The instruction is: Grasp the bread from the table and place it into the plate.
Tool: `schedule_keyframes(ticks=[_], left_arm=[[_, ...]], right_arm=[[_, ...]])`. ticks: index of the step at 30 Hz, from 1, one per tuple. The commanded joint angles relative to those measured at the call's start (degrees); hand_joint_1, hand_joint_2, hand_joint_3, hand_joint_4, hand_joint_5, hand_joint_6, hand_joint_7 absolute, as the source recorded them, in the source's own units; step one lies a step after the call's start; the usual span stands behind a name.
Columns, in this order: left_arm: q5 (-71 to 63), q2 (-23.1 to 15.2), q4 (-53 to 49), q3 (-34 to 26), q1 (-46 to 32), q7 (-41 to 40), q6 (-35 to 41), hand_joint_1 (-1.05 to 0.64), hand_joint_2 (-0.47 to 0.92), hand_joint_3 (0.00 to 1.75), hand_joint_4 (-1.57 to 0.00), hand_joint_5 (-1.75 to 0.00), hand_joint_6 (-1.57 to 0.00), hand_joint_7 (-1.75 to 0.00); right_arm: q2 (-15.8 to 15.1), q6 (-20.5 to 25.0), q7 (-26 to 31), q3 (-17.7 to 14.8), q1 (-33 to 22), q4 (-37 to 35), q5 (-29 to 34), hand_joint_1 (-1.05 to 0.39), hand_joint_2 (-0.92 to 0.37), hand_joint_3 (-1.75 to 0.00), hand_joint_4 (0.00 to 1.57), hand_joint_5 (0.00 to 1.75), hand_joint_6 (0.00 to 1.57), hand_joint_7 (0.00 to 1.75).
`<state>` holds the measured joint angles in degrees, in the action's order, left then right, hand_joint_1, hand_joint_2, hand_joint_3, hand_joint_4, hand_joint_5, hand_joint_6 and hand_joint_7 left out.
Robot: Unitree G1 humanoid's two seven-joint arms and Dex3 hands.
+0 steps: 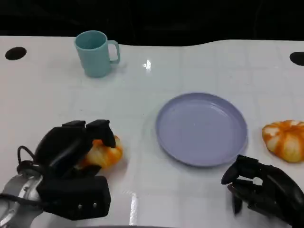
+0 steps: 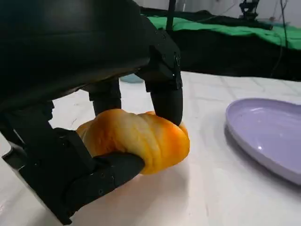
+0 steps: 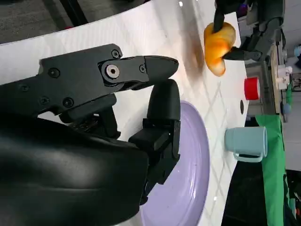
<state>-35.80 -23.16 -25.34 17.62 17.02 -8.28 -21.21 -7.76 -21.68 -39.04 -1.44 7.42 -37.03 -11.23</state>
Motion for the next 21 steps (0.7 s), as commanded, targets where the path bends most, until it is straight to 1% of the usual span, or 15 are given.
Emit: schedule_keyframes(ticks=[1, 3, 5, 6, 8, 9, 10, 11, 13, 16, 18, 19, 21], left_arm=[[0.73, -0.43, 2.53, -0.50, 2.52, 1.68, -0.25, -0.19, 0.43, 1.62, -0.75, -1.75, -0.59, -1.75], [0.35, -0.28, 2.79, -0.20, 3.46, 2.02, -0.10, -0.19, 0.43, 1.56, -0.74, -1.75, -0.59, -1.75], [-0.38, -0.09, 3.15, 0.27, 4.66, 2.59, 0.64, -0.19, 0.45, 1.47, -0.73, -1.75, -0.57, -1.75], [-0.58, 0.05, 3.27, 0.49, 5.36, 3.06, 0.98, -0.20, 0.46, 1.39, -0.71, -1.75, -0.56, -1.70], [-0.34, 0.49, 3.11, 0.77, 7.01, 4.25, 1.33, -0.21, 0.51, 1.31, -0.71, -1.75, -0.59, -1.62], [-0.01, 0.86, 3.05, 0.83, 8.06, 5.18, 1.90, -0.23, 0.57, 1.24, -0.72, -1.75, -0.65, -1.52], [0.15, 1.18, 2.94, 0.86, 8.94, 5.80, 2.33, -0.24, 0.59, 1.19, -0.72, -1.75, -0.68, -1.46], [0.18, 1.41, 2.85, 0.86, 9.57, 6.17, 2.61, -0.25, 0.61, 1.16, -0.73, -1.75, -0.69, -1.46], [-0.26, 1.85, 1.95, 1.10, 11.25, 5.71, 2.21, -0.23, 0.62, 1.11, -0.75, -1.75, -0.71, -1.53], [-0.50, 2.24, 0.73, 1.60, 12.83, 5.07, 1.65, -0.21, 0.64, 1.03, -0.77, -1.75, -0.65, -1.69], [-0.49, 2.77, -0.13, 2.06, 14.12, 5.34, 1.62, -0.21, 0.65, 0.99, -0.78, -1.75, -0.62, -1.73], [-0.52, 2.97, -0.39, 2.23, 14.57, 5.51, 1.67, -0.21, 0.66, 0.95, -0.78, -1.75, -0.60, -1.74], [-0.56, 3.14, -0.69, 2.40, 14.99, 5.60, 1.66, -0.21, 0.67, 0.92, -0.79, -1.75, -0.60, -1.75]], right_arm=[[-1.23, 0.72, 0.28, -0.08, -0.83, -1.21, 0.71, -0.52, -0.92, -0.28, 0.66, 1.75, 0.66, 1.39], [-1.24, 0.69, 0.40, -0.04, -0.84, -1.20, 0.78, -0.52, -0.92, -0.28, 0.66, 1.75, 0.67, 1.40], [-1.22, 0.52, 0.50, 0.00, -0.84, -1.27, 0.88, -0.52, -0.92, -0.28, 0.66, 1.75, 0.67, 1.40], [-1.18, 0.70, 0.50, -0.03, -0.84, -1.26, 0.79, -0.52, -0.92, -0.28, 0.66, 1.75, 0.67, 1.40], [-1.10, 1.57, 0.78, -0.03, -0.89, -1.05, 0.72, -0.51, -0.92, -0.27, 0.66, 1.75, 0.67, 1.39], [-1.07, 1.51, 1.02, 0.04, -0.87, -1.07, 0.93, -0.50, -0.92, -0.27, 0.66, 1.75, 0.67, 1.39], [-1.08, 1.22, 1.30, 0.16, -0.85, -1.14, 1.23, -0.50, -0.92, -0.27, 0.66, 1.75, 0.67, 1.38], [-1.08, 1.04, 1.47, 0.24, -0.82, -1.20, 1.40, -0.49, -0.92, -0.27, 0.67, 1.75, 0.67, 1.38], [-0.91, 0.93, 0.32, -0.05, -0.62, -1.80, 0.37, -0.50, -0.92, -0.27, 0.67, 1.75, 0.67, 1.38], [-0.86, 0.61, -0.23, -0.26, -0.46, -2.43, 0.00, -0.52, -0.92, -0.27, 0.67, 1.75, 0.66, 1.39], [-0.98, -0.15, 0.03, -0.17, -0.32, -2.90, 0.50, -0.54, -0.92, -0.27, 0.67, 1.75, 0.66, 1.39], [-1.00, -0.54, 0.09, -0.16, -0.27, -3.12, 0.62, -0.55, -0.92, -0.27, 0.67, 1.75, 0.67, 1.39], [-1.01, -1.03, 0.13, -0.14, -0.20, -3.43, 0.67, -0.56, -0.92, -0.27, 0.67, 1.75, 0.67, 1.39]])
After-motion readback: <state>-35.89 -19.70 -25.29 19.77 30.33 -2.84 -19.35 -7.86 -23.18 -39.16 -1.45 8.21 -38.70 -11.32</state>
